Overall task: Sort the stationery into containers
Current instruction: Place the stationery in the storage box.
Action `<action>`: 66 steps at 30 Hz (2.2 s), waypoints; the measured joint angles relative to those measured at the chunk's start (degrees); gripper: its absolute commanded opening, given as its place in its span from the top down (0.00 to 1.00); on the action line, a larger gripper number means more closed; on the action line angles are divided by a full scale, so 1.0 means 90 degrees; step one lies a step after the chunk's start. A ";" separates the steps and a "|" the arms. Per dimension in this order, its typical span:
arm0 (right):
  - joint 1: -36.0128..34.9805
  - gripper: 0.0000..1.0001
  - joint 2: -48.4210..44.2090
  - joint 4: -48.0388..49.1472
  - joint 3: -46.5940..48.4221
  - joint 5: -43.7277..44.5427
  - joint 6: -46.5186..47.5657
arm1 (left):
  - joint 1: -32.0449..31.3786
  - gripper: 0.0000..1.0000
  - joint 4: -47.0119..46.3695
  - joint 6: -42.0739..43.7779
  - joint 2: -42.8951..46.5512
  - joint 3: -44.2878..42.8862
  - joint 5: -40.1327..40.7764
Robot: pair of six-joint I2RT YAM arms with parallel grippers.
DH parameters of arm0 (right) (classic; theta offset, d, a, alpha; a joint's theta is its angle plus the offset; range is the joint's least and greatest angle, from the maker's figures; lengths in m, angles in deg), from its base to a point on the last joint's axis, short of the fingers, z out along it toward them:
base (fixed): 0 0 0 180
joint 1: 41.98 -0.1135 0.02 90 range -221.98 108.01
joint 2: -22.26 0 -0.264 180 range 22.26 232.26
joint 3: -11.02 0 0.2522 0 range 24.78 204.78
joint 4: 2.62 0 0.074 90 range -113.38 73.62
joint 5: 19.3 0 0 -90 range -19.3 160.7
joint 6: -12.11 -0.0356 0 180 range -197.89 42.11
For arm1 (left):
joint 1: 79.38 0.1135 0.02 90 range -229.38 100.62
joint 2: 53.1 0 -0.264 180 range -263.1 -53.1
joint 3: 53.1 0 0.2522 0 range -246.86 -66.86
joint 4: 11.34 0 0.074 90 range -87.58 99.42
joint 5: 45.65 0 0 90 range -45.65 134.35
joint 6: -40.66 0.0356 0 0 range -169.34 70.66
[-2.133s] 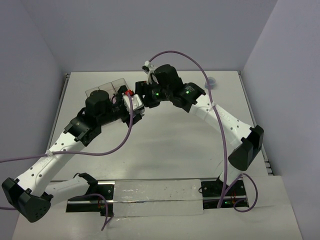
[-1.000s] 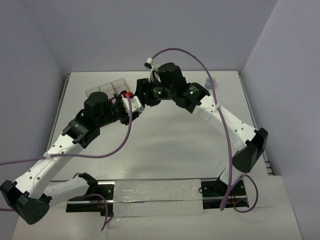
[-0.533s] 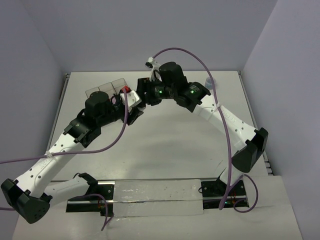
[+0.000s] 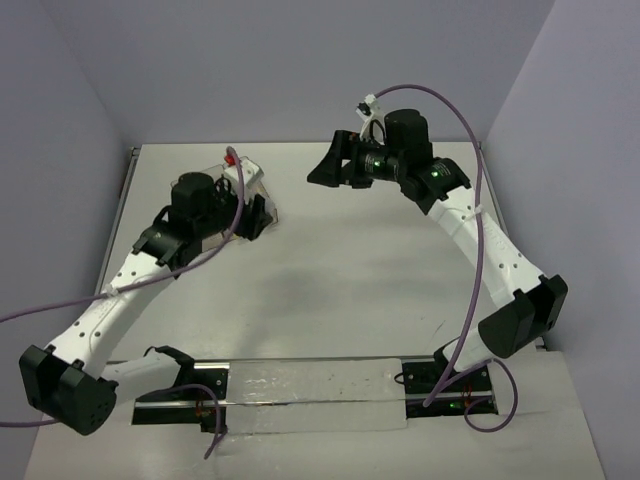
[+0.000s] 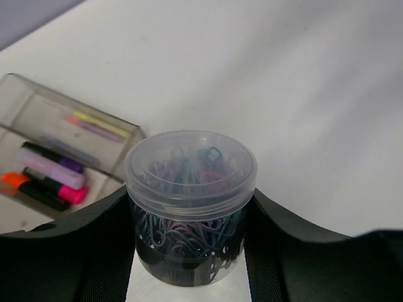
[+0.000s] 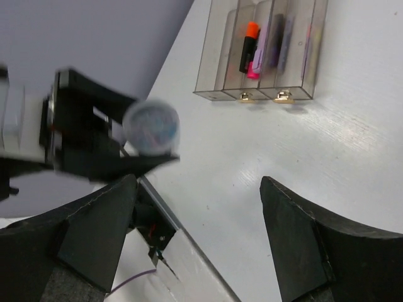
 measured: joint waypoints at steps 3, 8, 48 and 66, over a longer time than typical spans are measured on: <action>0.0110 0.14 -0.0080 0.0043 -0.0065 -0.0026 -0.0027 | 0.0765 1.00 0.0336 -0.0095 -0.0540 -0.0851 -0.0056; 0.0126 0.14 -0.0077 0.0025 -0.0131 -0.0024 -0.0024 | 0.2271 1.00 0.0365 0.0148 -0.1314 -0.2321 0.0016; 0.0129 0.14 0.0565 -0.0952 -0.0204 0.0926 0.0099 | 0.3910 1.00 -0.7211 -0.0827 -0.2769 0.0614 -0.0034; 0.0148 0.13 -0.0078 -0.0918 -0.0656 0.0981 0.0242 | 0.3338 1.00 -0.6952 -0.1239 -0.4078 0.1089 0.1474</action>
